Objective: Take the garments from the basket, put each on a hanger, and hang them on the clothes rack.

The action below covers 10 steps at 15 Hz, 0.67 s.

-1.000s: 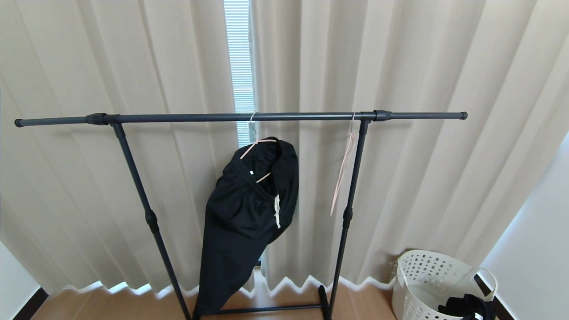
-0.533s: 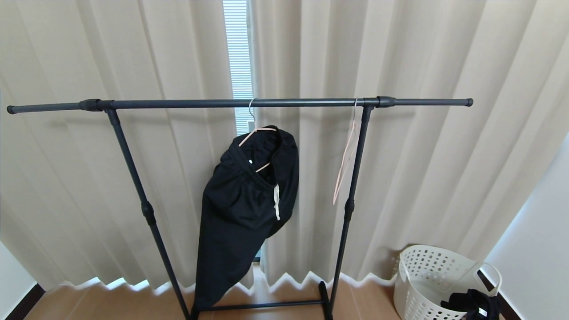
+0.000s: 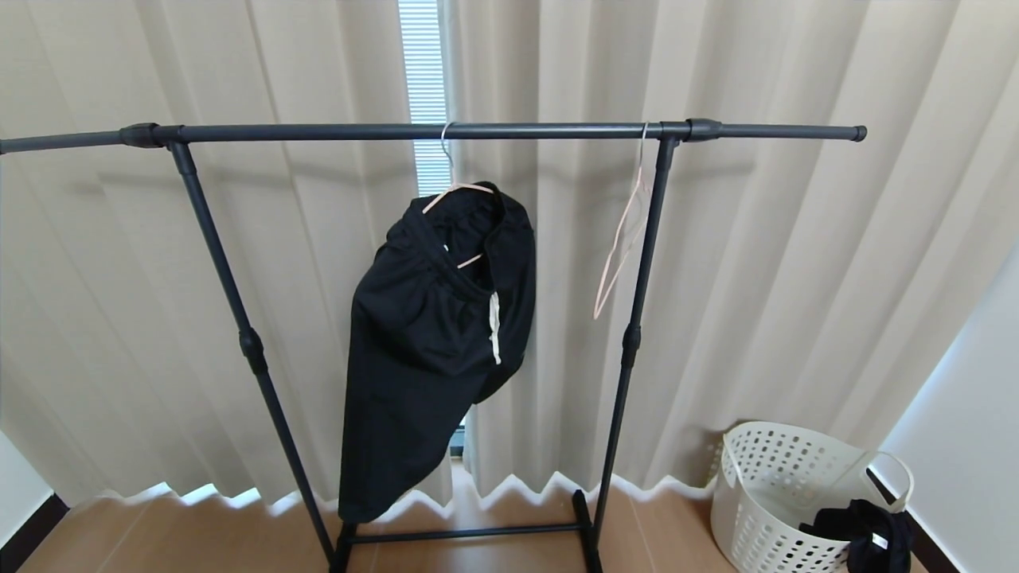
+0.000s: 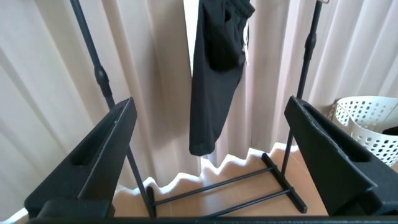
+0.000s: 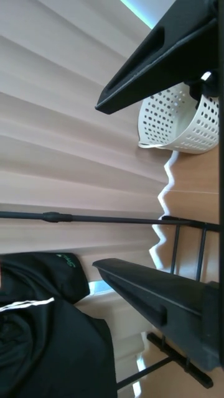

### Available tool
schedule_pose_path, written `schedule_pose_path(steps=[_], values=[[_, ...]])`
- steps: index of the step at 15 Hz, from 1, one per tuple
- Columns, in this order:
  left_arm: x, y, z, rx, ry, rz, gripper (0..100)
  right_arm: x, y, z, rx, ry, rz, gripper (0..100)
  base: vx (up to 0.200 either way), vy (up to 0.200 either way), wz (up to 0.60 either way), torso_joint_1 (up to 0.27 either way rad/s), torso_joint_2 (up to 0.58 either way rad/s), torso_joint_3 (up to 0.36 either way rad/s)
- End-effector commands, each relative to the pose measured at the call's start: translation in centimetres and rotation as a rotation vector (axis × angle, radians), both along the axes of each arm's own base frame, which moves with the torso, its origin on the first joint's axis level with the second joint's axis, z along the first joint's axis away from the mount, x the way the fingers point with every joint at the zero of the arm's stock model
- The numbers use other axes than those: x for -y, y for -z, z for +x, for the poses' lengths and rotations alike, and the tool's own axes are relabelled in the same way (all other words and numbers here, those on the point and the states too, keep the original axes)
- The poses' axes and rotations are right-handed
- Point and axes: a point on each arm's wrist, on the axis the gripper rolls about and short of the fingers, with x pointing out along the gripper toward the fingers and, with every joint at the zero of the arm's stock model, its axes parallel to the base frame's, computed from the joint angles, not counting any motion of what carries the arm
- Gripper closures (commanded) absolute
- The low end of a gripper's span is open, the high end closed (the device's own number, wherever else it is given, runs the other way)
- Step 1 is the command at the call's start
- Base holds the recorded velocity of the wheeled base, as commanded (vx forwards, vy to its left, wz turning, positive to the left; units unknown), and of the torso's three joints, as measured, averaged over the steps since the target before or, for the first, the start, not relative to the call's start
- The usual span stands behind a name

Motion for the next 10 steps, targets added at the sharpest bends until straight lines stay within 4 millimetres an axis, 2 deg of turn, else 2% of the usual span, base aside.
schedule_pose_path(steps=[1, 10], values=[[0.0, -0.01, 0.01, -0.001, -0.001, 0.0, 0, 0.0, 0.01, -0.01, 0.0, -0.001, 0.0, 0, 0.0, 0.0, 0.0, -0.212, 0.54, 0.33], [-0.02, -0.01, 0.01, -0.003, -0.008, -0.01, 0, 0.0, 0.01, -0.01, 0.0, -0.001, 0.0, 0, 0.0, 0.0, 0.0, -0.172, 0.5, 0.332]])
